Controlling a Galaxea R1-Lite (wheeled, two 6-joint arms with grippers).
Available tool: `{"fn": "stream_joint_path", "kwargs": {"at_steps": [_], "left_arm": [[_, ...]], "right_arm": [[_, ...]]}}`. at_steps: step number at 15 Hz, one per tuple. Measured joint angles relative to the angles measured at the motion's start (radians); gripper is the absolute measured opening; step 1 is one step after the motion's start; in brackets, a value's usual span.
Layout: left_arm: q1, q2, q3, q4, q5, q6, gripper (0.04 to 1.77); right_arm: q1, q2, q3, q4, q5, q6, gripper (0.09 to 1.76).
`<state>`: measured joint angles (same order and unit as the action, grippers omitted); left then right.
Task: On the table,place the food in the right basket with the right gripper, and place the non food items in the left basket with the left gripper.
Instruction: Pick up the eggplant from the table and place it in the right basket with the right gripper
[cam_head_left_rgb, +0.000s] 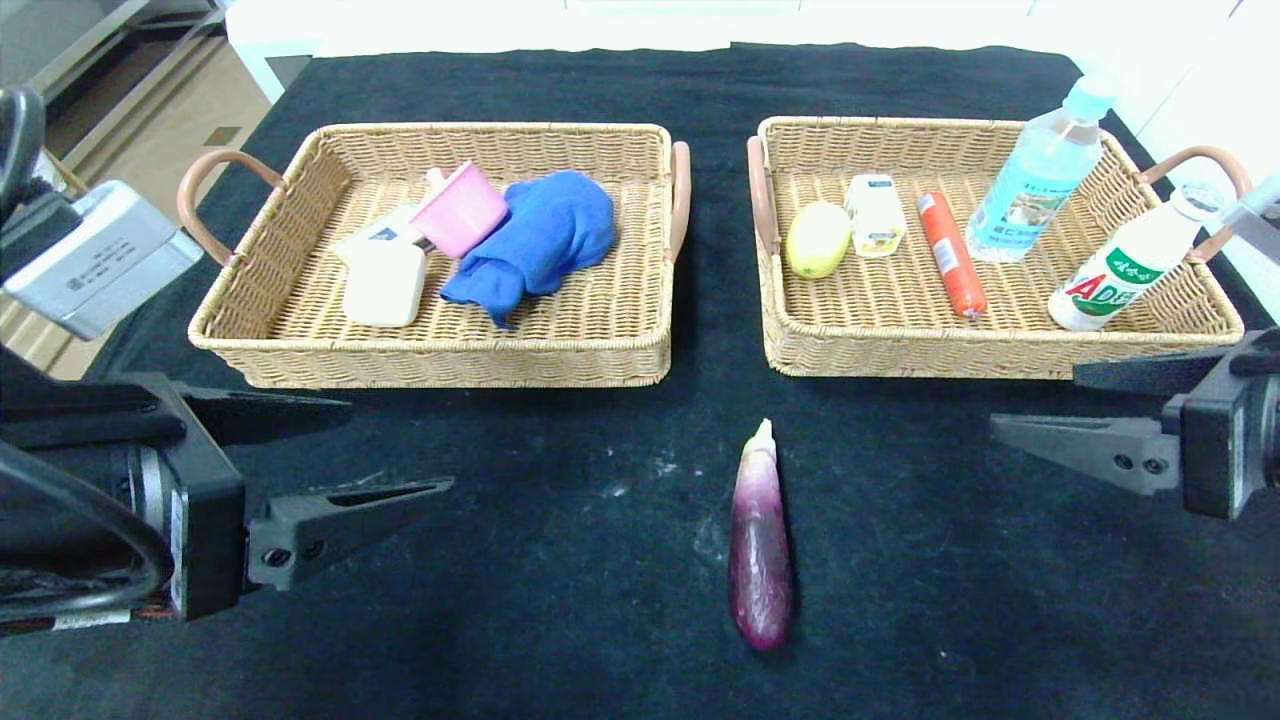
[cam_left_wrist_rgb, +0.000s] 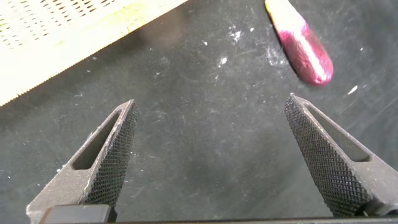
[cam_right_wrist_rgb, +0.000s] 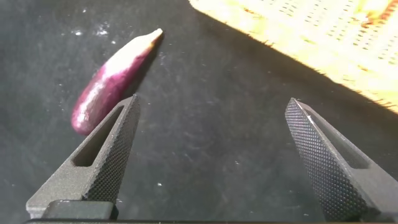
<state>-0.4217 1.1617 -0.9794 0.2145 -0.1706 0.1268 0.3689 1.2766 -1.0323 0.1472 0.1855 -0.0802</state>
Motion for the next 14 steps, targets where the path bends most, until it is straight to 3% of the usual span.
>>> {"fn": "stream_joint_path", "kwargs": {"at_steps": [14], "left_arm": [[-0.003,-0.019,0.001,0.0,0.001,0.006,1.72]], "right_arm": [[0.407,0.226,-0.11,-0.035,-0.479,0.208,1.71]]}}
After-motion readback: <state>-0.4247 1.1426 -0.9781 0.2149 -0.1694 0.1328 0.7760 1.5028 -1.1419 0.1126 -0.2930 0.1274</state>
